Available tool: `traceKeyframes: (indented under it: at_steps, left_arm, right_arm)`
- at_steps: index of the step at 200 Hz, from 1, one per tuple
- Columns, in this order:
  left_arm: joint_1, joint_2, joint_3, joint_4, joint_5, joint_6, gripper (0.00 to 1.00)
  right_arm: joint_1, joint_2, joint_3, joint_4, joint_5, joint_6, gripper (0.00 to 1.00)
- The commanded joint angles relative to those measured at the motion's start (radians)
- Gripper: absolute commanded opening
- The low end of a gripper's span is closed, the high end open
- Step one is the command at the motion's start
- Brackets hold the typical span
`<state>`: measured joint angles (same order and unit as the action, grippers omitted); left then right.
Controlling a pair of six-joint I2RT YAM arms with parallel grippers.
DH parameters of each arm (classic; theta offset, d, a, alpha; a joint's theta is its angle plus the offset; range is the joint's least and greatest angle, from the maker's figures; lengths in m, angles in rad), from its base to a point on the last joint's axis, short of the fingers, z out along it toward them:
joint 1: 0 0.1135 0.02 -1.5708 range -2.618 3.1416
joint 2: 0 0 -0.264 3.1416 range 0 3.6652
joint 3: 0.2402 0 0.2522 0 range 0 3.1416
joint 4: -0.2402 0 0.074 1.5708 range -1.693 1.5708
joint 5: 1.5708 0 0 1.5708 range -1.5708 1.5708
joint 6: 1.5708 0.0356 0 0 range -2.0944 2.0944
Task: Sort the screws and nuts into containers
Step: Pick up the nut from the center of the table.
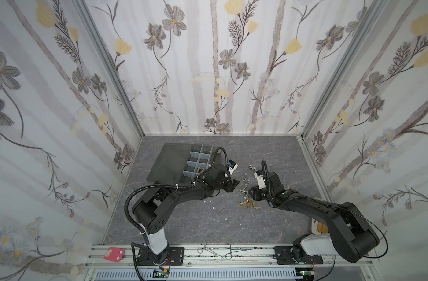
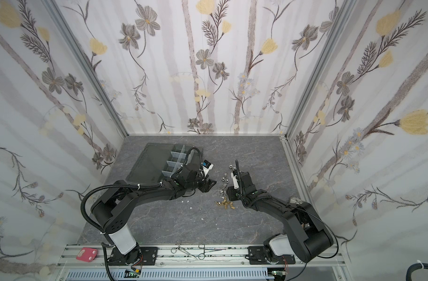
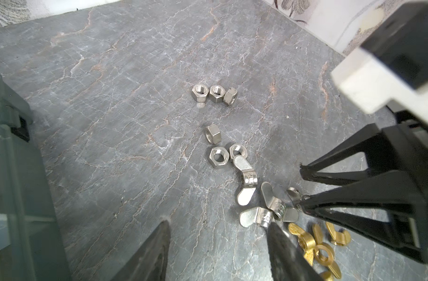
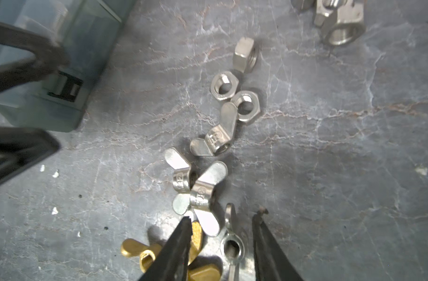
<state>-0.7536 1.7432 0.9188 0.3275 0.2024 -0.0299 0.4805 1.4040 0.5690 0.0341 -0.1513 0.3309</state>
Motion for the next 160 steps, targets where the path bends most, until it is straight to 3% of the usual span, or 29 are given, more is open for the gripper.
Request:
traceKeyframes:
  at_steps: [1,53,106,160]
  left_arm:
    - [0.000,-0.019,-0.018,0.083,0.009,-0.010,0.65]
    - [0.000,-0.020,-0.018,0.067,0.006,-0.012,0.66]
    - [0.001,-0.019,-0.019,0.064,-0.028,-0.011,0.67]
    - [0.006,-0.065,-0.065,0.125,-0.105,-0.028,0.67]
  right_arm:
    - [0.000,0.022,0.017,-0.036,-0.003,0.004,0.40]
    - [0.010,0.075,0.020,-0.040,0.008,0.002,0.35]
    - [0.011,0.080,0.032,-0.059,0.032,0.007,0.18]
    - [0.010,0.061,0.060,-0.067,0.052,0.003,0.06]
